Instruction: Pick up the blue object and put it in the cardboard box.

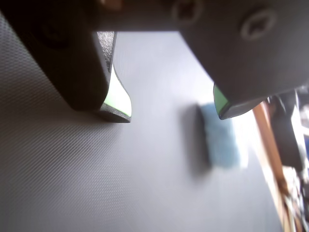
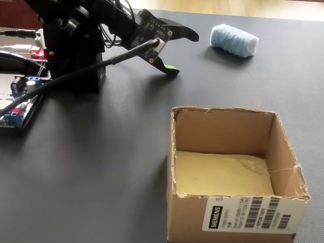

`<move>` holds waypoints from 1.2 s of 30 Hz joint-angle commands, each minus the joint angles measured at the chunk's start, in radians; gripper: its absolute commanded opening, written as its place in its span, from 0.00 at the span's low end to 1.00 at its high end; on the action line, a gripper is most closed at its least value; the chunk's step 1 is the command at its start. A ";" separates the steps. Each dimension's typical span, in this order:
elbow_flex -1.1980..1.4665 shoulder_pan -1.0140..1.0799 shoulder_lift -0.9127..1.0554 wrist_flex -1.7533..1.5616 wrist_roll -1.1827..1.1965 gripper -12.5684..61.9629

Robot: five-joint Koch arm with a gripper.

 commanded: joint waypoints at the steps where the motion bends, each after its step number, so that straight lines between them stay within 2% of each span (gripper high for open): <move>1: 0.035 -0.071 0.089 -0.009 0.077 0.62; 10: -0.025 -0.109 0.087 0.009 0.083 0.62; 20: -0.321 -0.103 0.017 0.262 0.072 0.62; 29: -0.620 -0.101 -0.215 0.331 0.020 0.62; 36: -0.891 -0.103 -0.488 0.453 0.018 0.62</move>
